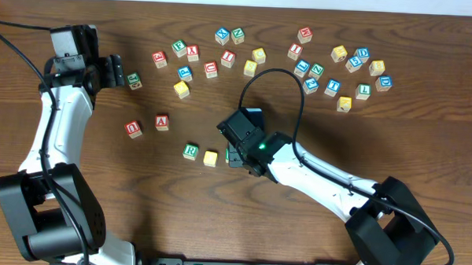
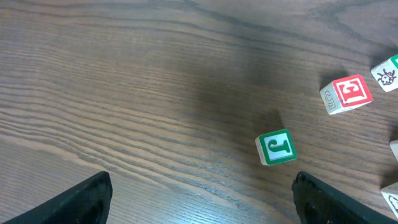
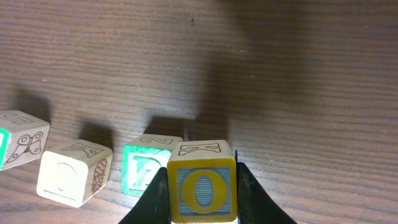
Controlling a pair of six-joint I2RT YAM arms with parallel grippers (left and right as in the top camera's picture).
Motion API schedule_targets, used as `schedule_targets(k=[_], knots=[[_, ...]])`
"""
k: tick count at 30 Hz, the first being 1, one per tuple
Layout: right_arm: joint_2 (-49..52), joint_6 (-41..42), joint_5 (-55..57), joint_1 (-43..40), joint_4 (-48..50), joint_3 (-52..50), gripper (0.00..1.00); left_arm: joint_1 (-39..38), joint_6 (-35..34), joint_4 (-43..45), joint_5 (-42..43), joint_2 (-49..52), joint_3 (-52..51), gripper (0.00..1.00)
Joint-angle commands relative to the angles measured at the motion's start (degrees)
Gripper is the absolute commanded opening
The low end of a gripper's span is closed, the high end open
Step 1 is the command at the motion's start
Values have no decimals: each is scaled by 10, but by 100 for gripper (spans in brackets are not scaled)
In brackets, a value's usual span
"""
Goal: Spell out ROBOT
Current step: 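Lower the yellow O block next to the green B and open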
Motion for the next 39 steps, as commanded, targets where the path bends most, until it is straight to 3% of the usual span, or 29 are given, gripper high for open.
schedule_targets(k=[1,39], knots=[[-10,21,3,4,0,-7,1,2,3,-1,-1,0,-3,91],[-10,57,-21,0,-4,-22,1,2,3,-1,-1,0,-3,91]])
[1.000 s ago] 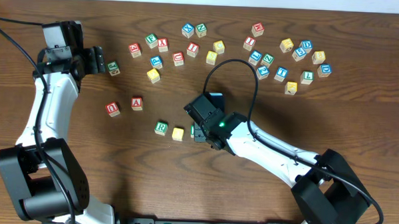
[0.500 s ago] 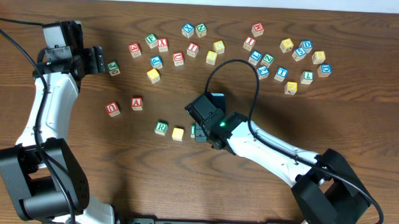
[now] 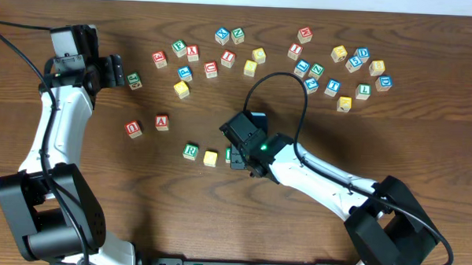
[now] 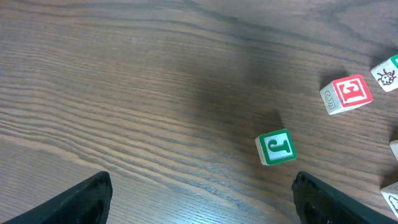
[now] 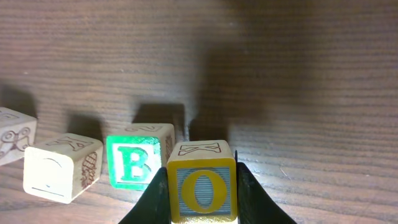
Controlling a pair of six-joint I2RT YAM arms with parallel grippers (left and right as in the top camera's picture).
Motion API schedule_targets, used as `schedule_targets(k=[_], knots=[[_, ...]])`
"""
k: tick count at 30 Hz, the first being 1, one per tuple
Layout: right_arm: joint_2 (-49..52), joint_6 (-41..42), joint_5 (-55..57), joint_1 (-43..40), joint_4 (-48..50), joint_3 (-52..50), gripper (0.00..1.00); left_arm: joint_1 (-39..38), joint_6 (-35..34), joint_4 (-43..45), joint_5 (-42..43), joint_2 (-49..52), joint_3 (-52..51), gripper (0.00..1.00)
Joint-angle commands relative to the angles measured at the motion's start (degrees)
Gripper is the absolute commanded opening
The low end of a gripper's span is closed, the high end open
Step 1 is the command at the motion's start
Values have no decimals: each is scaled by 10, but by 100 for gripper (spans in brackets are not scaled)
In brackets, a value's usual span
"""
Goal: Spell out ROBOT
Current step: 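Lower the yellow O block next to the green B and open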
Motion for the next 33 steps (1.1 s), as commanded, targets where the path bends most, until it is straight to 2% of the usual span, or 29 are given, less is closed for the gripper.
schedule_targets(k=[1,4,9,25,33], knots=[[-10,14,1,4,0,-7,1,2,3,0,-1,0,-3,91],[-10,14,1,4,0,-7,2,2,3,-1,-1,0,-3,91],[-10,14,1,4,0,-7,14,2,3,-1,-1,0,-3,91],[-10,14,1,4,0,-7,13,2,3,-1,-2,0,-3,91],[-10,15,3,4,2,-7,9,2,3,0,-2,0,-3,91]])
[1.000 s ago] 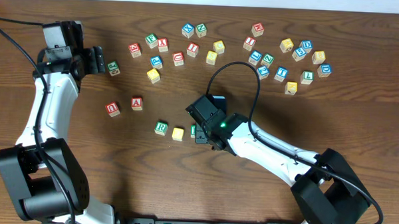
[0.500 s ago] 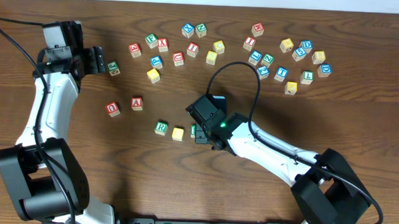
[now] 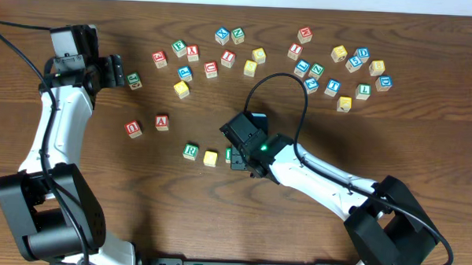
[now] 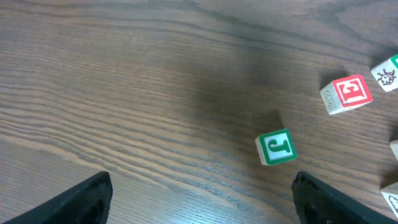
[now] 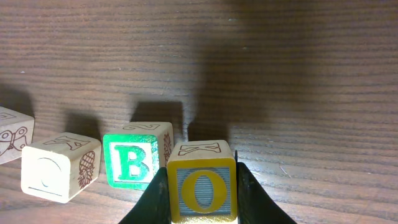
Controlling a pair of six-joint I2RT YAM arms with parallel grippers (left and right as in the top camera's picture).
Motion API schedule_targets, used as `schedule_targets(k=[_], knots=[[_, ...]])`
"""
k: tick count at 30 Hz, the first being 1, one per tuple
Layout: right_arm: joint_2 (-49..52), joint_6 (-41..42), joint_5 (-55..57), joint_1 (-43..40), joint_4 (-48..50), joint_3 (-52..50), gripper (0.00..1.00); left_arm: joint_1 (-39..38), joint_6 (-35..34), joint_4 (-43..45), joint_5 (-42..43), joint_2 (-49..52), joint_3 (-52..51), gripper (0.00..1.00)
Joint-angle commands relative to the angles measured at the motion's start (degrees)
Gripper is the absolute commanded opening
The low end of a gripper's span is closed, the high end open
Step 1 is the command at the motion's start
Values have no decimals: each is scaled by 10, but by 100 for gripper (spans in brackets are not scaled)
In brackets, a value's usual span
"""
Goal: Spell out ROBOT
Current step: 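Lower the yellow O block next to the green B and open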
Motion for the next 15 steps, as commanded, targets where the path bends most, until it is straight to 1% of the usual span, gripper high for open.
schedule_targets(k=[1,7,15], knots=[[-10,11,5,4,1,-6,8,2,3,0,-1,0,-3,91],[-10,32,4,4,18,-23,8,2,3,0,-2,0,-3,91],[-10,32,5,4,18,-23,9,2,3,3,-2,0,-3,91]])
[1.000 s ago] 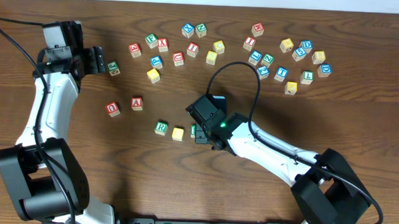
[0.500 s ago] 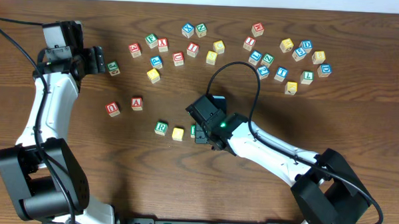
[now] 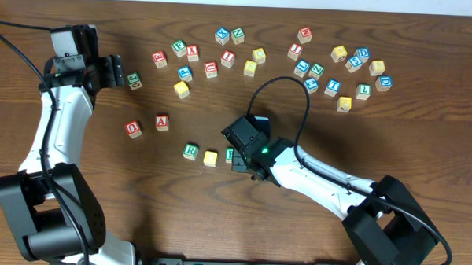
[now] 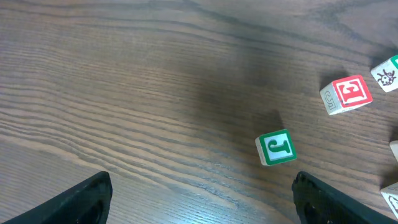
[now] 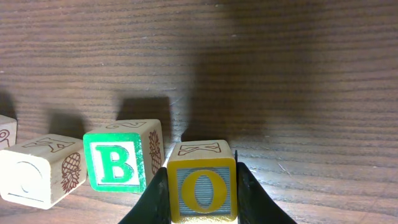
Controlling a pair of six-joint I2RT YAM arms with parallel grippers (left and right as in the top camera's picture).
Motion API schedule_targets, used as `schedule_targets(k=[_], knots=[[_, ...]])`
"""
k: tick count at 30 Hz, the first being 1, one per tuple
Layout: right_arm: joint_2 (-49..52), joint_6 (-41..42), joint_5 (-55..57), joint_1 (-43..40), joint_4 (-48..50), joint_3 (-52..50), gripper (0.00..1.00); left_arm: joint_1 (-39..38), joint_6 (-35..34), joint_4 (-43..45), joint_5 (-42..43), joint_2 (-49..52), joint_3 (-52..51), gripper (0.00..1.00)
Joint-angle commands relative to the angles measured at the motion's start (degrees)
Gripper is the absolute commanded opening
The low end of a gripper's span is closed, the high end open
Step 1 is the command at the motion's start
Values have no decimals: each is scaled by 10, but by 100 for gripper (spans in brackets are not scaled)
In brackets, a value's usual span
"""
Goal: Spell out ROBOT
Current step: 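Lower the yellow O block next to the green B and open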
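Note:
My right gripper [image 5: 200, 190] is shut on a yellow O block [image 5: 201, 186], held low just right of a green B block [image 5: 121, 163]. Left of the B lies a pale O block [image 5: 37, 177]. From overhead the row reads green R block [image 3: 190, 151], yellow block [image 3: 211, 157], green B block [image 3: 230, 154], with my right gripper [image 3: 244, 158] at its right end. My left gripper [image 4: 199, 205] is open at the table's far left, with a green J block [image 4: 277, 147] lying beyond its fingers. A blue T block [image 3: 332, 87] sits in the scatter at the back right.
Many loose letter blocks lie across the back of the table [image 3: 425, 131], from a red E block [image 4: 348, 93] on the left to a blue block [image 3: 385, 81] on the right. A red U block [image 3: 133, 128] and a red A block [image 3: 161, 121] sit left of the row.
My right gripper with the yellow O block has moved slightly right along the row; the green B now sits further left in its view. The left arm has not moved.
My right gripper held the yellow O block low right in front of the green B block, covering part of it. At each later moment it stood a little further right, and now the O is just right of the B. The left gripper stayed open and still.

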Motion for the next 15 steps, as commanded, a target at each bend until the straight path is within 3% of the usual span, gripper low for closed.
schedule_targets(k=[1,6,10,15], knots=[[-10,10,5,4,2,-3,10,2,3,3,-2,0,-3,91],[-10,10,5,4,2,-3,33,2,3,3,-2,0,-3,91],[-10,10,5,4,2,-3,44,2,3,3,-2,0,-3,91],[-10,10,5,4,2,-3,47,2,3,3,-2,0,-3,91]])
